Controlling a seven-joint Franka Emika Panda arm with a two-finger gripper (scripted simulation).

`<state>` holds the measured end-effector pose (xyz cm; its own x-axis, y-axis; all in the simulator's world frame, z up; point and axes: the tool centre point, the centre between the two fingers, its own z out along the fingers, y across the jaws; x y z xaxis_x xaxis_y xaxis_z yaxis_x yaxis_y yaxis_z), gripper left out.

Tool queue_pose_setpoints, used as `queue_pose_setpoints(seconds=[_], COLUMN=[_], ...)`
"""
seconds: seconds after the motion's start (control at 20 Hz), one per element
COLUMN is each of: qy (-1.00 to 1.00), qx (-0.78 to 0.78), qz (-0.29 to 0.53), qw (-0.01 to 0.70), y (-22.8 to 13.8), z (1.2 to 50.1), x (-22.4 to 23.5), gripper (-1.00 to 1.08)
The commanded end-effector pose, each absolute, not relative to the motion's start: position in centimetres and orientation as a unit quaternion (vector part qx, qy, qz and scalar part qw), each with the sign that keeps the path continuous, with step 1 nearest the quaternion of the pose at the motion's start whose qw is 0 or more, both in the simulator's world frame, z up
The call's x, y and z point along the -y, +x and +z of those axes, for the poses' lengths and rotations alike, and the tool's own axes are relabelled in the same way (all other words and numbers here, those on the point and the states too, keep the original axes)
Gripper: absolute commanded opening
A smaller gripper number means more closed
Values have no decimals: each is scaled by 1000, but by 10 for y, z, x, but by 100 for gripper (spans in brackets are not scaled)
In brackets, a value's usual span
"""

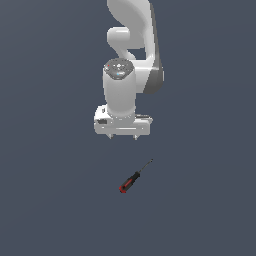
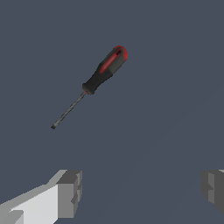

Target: Pick up the object and move it to a goal position.

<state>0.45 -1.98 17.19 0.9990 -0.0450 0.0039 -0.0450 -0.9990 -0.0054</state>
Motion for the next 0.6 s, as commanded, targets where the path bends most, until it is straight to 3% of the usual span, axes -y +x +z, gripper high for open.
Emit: queue_pose_setpoints(seconds=[0.0,0.55], qy=[-1000,-1000], qx=[-22,21], qz=[-2,-10], qw=[3,2], y=[4,9], z=[172,173], x=[20,-18], gripper=[100,100])
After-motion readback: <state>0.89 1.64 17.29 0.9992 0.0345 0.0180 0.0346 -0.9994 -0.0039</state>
